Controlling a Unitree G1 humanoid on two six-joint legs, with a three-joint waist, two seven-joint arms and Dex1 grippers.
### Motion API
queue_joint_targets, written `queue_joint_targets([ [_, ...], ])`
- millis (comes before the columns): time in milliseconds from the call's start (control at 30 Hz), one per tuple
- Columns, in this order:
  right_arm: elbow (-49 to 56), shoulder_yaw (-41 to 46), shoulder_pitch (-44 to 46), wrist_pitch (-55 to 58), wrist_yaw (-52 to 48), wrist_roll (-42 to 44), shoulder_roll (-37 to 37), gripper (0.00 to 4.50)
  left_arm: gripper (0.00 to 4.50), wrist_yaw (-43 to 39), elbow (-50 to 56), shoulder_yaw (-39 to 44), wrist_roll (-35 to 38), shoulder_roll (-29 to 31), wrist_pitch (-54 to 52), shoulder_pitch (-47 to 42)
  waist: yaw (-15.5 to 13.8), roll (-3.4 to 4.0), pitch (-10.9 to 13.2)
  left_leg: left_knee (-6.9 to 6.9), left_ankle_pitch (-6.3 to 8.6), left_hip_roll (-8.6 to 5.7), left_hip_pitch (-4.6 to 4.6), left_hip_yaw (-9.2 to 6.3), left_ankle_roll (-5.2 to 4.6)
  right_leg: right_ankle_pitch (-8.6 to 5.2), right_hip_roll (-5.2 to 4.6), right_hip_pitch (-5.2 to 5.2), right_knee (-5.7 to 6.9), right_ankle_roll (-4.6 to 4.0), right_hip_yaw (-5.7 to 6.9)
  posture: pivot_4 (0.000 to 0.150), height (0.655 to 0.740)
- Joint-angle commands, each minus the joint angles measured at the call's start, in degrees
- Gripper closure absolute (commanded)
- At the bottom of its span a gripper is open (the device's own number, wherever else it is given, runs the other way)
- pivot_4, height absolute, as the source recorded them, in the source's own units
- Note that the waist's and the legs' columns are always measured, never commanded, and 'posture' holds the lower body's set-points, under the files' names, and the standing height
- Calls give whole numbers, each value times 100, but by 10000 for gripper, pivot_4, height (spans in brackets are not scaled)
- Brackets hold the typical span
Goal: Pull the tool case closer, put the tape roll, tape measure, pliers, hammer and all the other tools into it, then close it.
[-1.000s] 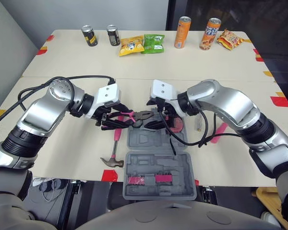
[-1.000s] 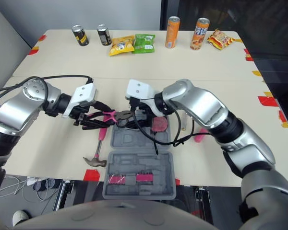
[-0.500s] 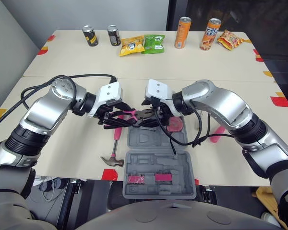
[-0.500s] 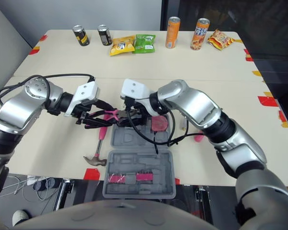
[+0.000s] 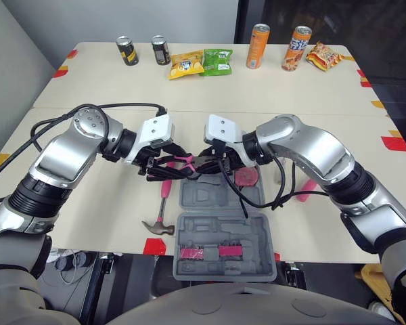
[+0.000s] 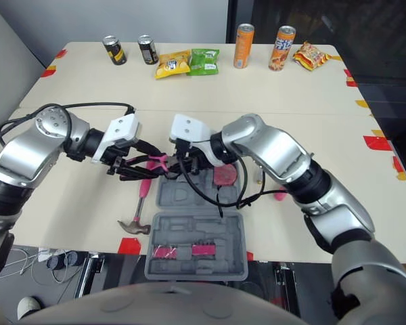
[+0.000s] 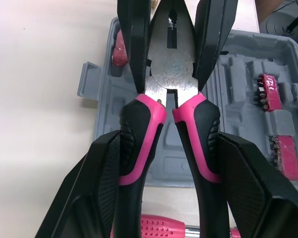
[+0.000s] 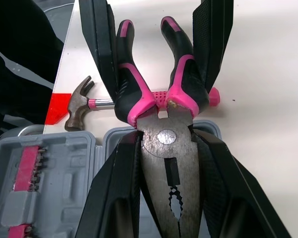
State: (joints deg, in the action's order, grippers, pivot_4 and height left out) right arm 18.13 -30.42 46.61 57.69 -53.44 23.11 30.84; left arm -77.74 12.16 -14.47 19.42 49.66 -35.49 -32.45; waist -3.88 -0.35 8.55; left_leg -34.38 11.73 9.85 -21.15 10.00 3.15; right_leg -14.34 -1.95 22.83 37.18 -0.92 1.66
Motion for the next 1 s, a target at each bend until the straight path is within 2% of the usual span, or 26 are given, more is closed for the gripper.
queue_joint_targets([
  [33,210,230,-115,-92,90,-47,75,34495,21033,325,191,646,587,-389,-22,147,1,0,0,-2,0,0,-1,0,0,0,0,-1,0,1,0,1500,7400],
  [100,338,332,-229,-105,52,-17,229,34495,10647,546,236,983,837,-622,-140,326,2,0,0,-3,0,0,-2,-1,0,1,0,-1,-1,1,0,1500,7400],
  [200,641,598,-506,-70,21,72,497,34496,504,584,483,1507,1286,-702,-273,856,-4,-7,-4,-5,0,1,-3,-4,0,2,1,0,1,2,1,1500,7400],
  [433,1628,1437,-1393,109,-55,567,1351,34497,0,539,1162,2984,2369,-437,-503,2808,24,-6,-3,5,3,6,-1,-1,4,-1,6,1,-8,-1,-3,1500,7400],
  [533,1924,1754,-1763,152,-68,730,1705,34497,0,532,1106,3513,2325,-619,61,3555,7,-6,-3,7,5,11,5,-2,2,-12,10,-3,-9,-18,-2,1500,7400],
  [600,2098,1957,-2038,174,-62,815,1928,34497,0,166,838,3813,2326,-754,596,3974,-13,-6,-3,5,10,12,9,-2,-12,-25,10,-7,-10,-43,-2,1500,7400],
  [633,2176,2026,-2196,161,-61,832,2050,34497,0,-189,635,3986,2455,-845,895,4084,-17,-6,-3,5,11,12,9,-3,-20,-28,10,-8,-12,-50,-3,1500,7400],
  [733,2331,2141,-2580,39,-56,839,2307,34497,0,-1027,117,4177,2648,-629,1090,4387,-34,-7,-3,3,17,13,19,-1,-37,-23,10,-13,-12,-53,-4,1500,7400],
  [1000,2195,1518,-2795,-467,136,280,2301,34497,0,-1476,-674,4076,2415,-474,1901,4526,-44,-7,-4,5,17,18,22,7,-41,-24,13,-9,-11,-57,-8,1500,7400],
])
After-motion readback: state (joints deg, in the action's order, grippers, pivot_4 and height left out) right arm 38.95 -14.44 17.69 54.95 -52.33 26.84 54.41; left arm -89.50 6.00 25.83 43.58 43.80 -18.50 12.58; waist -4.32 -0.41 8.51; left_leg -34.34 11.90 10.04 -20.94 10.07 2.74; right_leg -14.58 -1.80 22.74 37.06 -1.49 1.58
